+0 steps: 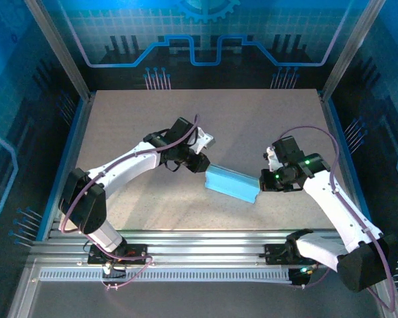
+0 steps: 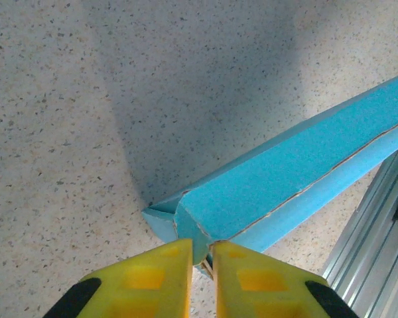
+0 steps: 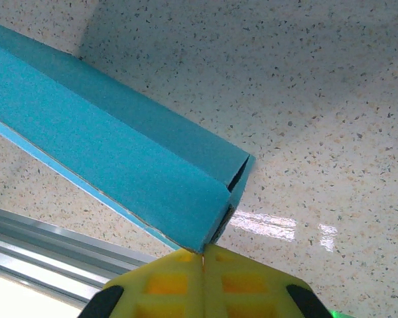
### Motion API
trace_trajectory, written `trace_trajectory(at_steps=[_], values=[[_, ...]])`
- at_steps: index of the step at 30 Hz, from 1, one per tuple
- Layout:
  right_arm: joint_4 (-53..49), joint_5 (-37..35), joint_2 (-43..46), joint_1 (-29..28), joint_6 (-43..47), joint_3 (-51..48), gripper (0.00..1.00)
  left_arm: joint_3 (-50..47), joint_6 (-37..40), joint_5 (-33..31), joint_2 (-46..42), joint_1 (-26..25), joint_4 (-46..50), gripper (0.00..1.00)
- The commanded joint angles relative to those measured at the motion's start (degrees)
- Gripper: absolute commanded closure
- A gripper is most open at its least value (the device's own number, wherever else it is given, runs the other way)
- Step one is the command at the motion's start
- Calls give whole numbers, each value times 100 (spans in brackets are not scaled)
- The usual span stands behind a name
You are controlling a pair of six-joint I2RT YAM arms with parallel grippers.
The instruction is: Fold the paper box
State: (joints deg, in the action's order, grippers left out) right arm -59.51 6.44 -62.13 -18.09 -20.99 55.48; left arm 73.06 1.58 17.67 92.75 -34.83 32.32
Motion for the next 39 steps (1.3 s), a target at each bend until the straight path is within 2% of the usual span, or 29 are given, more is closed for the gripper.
trace_trajectory(at_steps=[1,8,20,29,39], values=[[-132,15,28,-84,-79,-66,92,188,-40,183,-31,-55,86,86],[-133,7,48,-99,-80,-65,92,160,-75,136,-68,-67,114,86],[-141,-19,47,-125,-88,-77,92,190,-28,-96,33,-95,73,79],[-142,-20,34,-140,-88,-65,92,203,6,-193,77,-106,104,84],[-132,24,-10,-142,-72,-55,92,510,92,-282,58,-106,537,95]])
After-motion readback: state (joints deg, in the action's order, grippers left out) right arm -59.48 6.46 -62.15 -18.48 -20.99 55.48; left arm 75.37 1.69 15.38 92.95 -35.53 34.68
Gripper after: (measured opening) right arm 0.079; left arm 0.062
